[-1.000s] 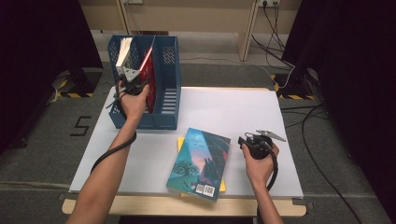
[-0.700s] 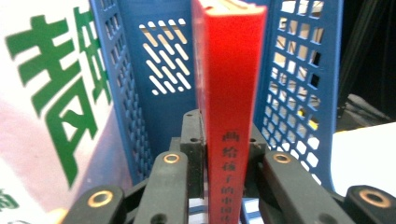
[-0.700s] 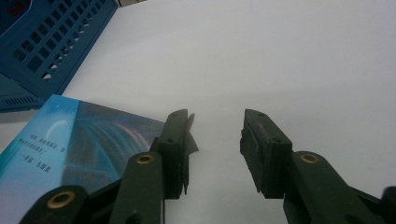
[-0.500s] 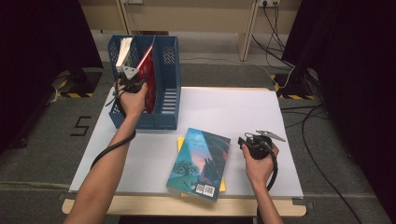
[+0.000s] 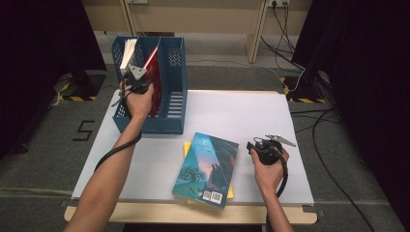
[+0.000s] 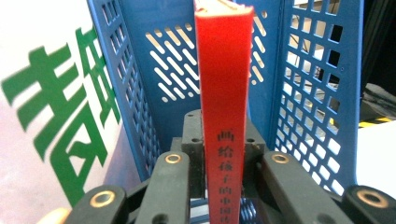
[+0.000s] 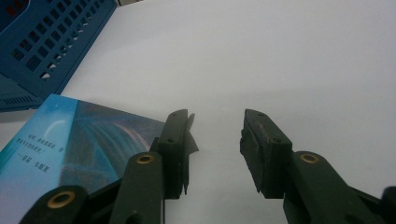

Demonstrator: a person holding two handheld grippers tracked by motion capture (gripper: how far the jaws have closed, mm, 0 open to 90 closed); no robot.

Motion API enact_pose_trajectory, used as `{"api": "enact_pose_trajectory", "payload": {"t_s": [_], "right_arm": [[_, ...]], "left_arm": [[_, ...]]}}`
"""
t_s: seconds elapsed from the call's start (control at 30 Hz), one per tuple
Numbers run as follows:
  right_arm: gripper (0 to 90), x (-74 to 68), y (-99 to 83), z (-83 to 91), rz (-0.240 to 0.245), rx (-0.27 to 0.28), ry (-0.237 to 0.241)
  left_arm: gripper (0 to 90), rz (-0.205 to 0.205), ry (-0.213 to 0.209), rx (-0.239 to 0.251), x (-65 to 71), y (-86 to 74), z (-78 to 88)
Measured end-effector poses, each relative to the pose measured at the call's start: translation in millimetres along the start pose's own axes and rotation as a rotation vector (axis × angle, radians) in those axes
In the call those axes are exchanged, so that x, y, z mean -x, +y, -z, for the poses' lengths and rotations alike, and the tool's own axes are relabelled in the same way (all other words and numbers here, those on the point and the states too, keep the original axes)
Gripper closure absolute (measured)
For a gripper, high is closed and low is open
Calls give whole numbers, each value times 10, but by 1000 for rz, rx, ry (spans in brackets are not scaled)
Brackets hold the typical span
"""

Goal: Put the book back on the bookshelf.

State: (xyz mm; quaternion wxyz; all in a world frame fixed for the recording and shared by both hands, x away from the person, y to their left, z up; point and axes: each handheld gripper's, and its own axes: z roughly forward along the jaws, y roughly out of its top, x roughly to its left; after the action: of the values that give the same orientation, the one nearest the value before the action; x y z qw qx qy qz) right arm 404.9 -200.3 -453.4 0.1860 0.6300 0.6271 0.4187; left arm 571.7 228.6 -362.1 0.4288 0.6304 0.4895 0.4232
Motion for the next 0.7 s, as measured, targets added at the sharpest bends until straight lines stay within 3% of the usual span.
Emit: {"api": "enact_pose_trajectory", "payload": {"t_s": [0.17,0.3,0.47,0.7], "right_arm": [[619,-13,-2,-3,-12,-5,1],[619,-5,-5,-12,5,-5,2],[617,-13,-6,-6,6,-6,6],[614,-24,-10,-12,2,-5,6]], "left_arm": [[776,2,2,5,-2,-10,-4],[762,-1,-6,11,29,-23,1],[731,5,-43,11,68,-35,13],[720,13,-50,22,74,-47,39]]}}
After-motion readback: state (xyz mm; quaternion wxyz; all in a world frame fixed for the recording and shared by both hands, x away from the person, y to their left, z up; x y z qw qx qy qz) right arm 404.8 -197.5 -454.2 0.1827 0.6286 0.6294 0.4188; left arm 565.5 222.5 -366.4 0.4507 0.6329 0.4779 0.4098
